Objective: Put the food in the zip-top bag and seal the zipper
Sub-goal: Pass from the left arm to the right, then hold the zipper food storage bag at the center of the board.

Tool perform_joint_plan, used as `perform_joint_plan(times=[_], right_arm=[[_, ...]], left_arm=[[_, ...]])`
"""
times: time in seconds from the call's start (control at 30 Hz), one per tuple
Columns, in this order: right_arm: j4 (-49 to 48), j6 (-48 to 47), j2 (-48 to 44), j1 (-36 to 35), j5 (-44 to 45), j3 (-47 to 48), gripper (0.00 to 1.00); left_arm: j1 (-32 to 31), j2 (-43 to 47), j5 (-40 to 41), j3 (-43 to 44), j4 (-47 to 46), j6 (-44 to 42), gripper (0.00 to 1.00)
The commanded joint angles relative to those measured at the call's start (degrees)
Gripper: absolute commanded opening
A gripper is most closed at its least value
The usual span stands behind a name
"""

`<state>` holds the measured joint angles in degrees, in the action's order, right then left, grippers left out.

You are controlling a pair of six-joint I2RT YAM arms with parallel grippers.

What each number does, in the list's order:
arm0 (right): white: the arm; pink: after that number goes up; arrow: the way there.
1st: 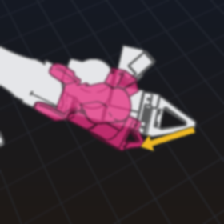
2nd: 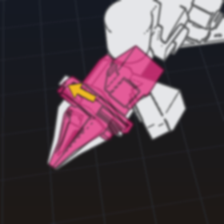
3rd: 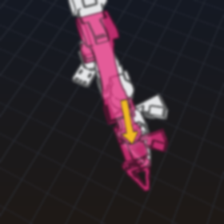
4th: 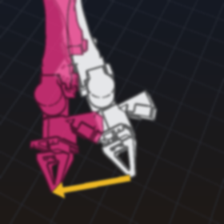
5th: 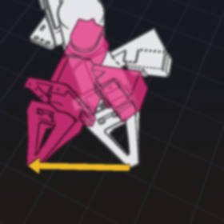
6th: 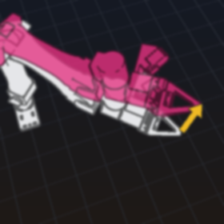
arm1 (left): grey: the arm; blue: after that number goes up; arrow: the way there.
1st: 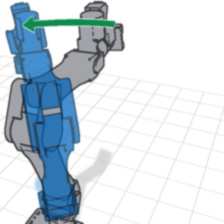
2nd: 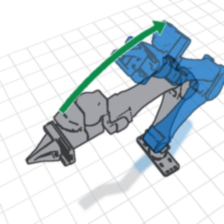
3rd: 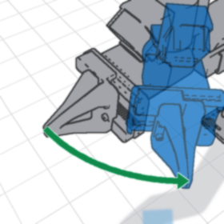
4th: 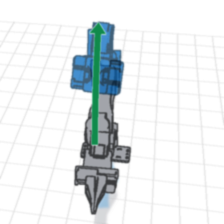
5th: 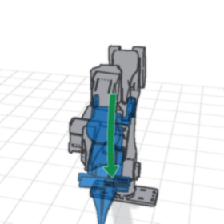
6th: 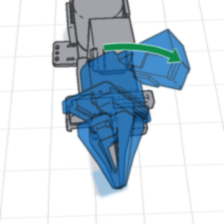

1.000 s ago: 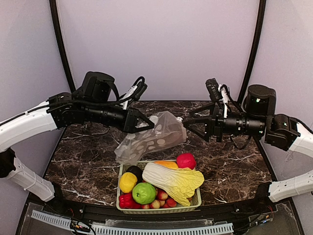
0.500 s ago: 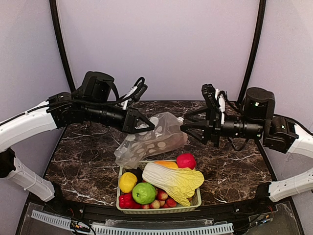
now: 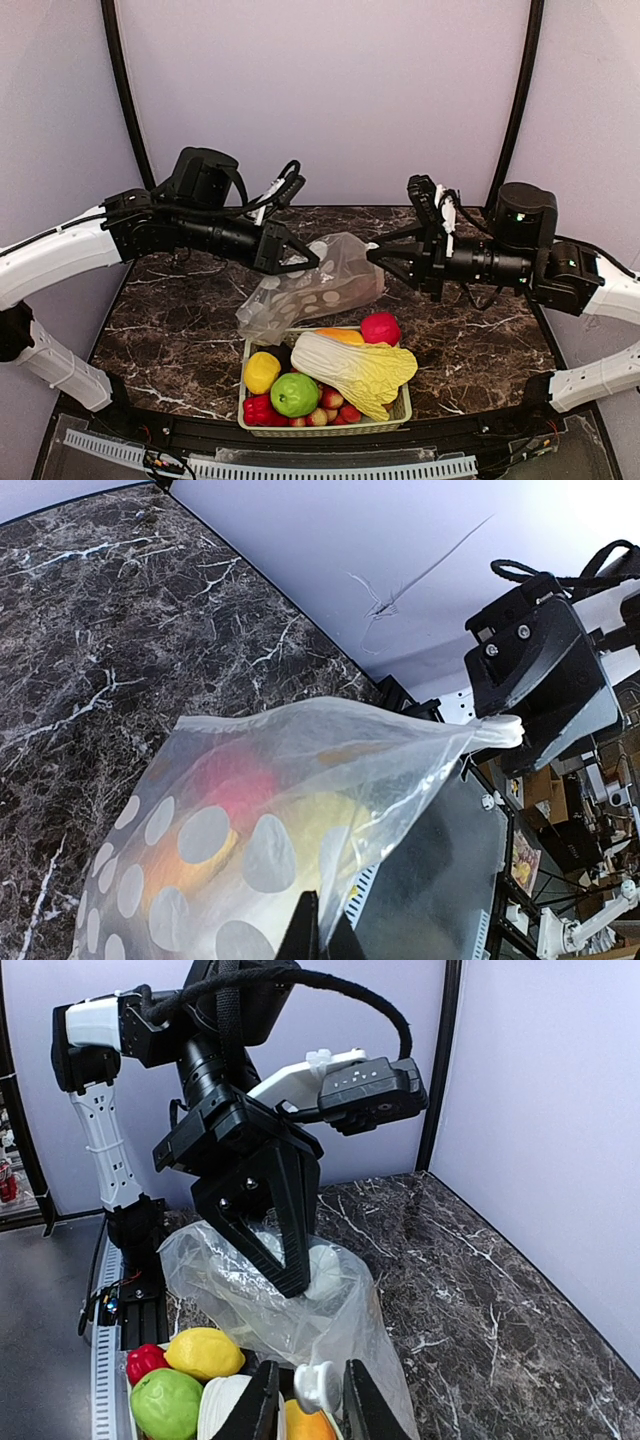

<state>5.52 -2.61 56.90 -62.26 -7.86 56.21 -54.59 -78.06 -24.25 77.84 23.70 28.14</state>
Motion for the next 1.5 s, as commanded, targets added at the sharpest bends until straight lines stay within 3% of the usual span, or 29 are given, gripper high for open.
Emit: perform_joint_plan(times=[0.0,0.33,0.73,0.77,0.83,0.87,0.93,1.0,1.13,1.23,1.47], right_arm=[[-1.96,-0.38,0.41,-0.56,0.36,0.48,0.2],[-1.36,0.63,0.14,-0.57,1.19,-0.5,0.2],[-1.14,0.71,0.43,-0.55,1.83,0.31,0.02],[-1.06,0.83,0.41,-0.54,1.92,0.35,0.0],[-0.72,0.94,0.46,-0.54,2.19,0.52,0.0],[-0.48,1.02,0.51,-0.55,2.39,0.68,0.0],[0.41,1.11,0.85,-0.54,2.36,1.13,0.0],[1.95,1.32,1.55,-0.51,2.28,2.08,0.0],[3.74,2.47,2.6,-0.48,1.85,2.91,0.0],[3.97,3.6,2.72,-0.41,1.77,3.01,0.0],[3.96,5.38,1.94,-0.01,2.62,3.14,0.0]], left_arm=[[0.25,0.01,-1.23,1.3,-1.4,0.51,0.01],[0.22,0.69,-1.12,1.08,-1.16,0.75,0.01],[0.18,0.98,-1.14,1.04,-1.16,0.28,0.02],[0.25,0.98,-1.19,1.06,-1.09,0.04,0.05],[0.24,0.97,-1.28,1.6,-0.53,-2.98,0.36],[0.21,0.83,-1.3,2.75,0.55,-4.36,0.57],[0.21,-0.1,-0.61,5.99,3.95,-10.08,0.79],[0.23,-1.69,0.37,10.22,8.37,-15.92,0.9],[0.19,-4.81,3.41,17.71,13.96,-24.53,0.97],[0.27,-6.59,1.38,20.38,13.85,-29.41,0.98],[0.12,-9.34,-6.77,19.87,10.39,-33.04,0.88]])
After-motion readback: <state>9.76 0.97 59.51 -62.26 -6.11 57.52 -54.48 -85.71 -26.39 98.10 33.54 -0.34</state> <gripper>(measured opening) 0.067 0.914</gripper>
